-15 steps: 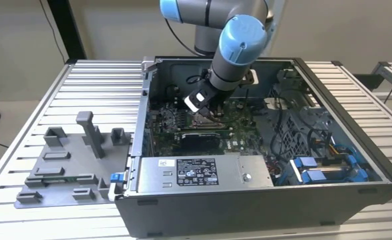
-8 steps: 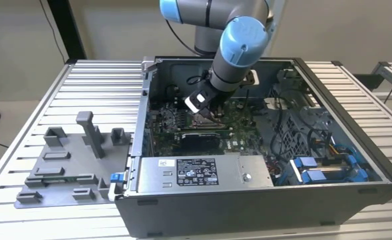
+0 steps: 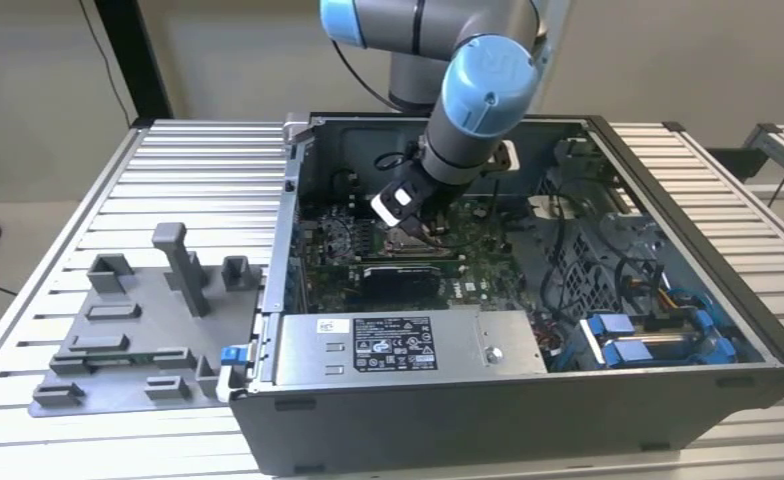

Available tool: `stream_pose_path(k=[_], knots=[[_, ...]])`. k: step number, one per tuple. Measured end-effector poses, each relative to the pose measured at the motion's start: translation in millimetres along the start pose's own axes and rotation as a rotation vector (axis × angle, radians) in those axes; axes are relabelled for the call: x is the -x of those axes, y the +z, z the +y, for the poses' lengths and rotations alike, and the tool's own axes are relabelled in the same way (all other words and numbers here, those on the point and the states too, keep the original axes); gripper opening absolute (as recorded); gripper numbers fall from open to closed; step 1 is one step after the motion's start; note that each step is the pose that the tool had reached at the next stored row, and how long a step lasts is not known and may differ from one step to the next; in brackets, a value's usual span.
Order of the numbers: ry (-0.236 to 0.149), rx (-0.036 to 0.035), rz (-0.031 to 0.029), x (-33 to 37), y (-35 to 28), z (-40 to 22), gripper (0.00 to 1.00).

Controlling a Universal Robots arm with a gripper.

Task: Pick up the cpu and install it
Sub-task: 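Install the first cpu locking lever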

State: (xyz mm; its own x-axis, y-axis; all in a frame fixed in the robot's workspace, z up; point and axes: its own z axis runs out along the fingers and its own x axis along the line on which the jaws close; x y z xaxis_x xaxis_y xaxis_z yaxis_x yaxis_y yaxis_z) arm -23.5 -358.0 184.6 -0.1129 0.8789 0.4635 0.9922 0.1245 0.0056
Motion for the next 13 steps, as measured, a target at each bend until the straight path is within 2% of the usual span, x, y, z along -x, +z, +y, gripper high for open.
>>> stream_pose_path(k=[5, 8, 9, 13], knots=[[0.0, 0.0005, 0.0047, 0.3, 0.3, 0.7, 0.0], [-0.001, 0.0014, 0.0083, -1.4, -2.7, -0.1, 0.0], [-0.001, 0.0019, 0.01, -3.0, -5.1, -1.9, 0.0], [-0.002, 0.0032, 0.014, -10.5, -15.6, -16.9, 0.0]])
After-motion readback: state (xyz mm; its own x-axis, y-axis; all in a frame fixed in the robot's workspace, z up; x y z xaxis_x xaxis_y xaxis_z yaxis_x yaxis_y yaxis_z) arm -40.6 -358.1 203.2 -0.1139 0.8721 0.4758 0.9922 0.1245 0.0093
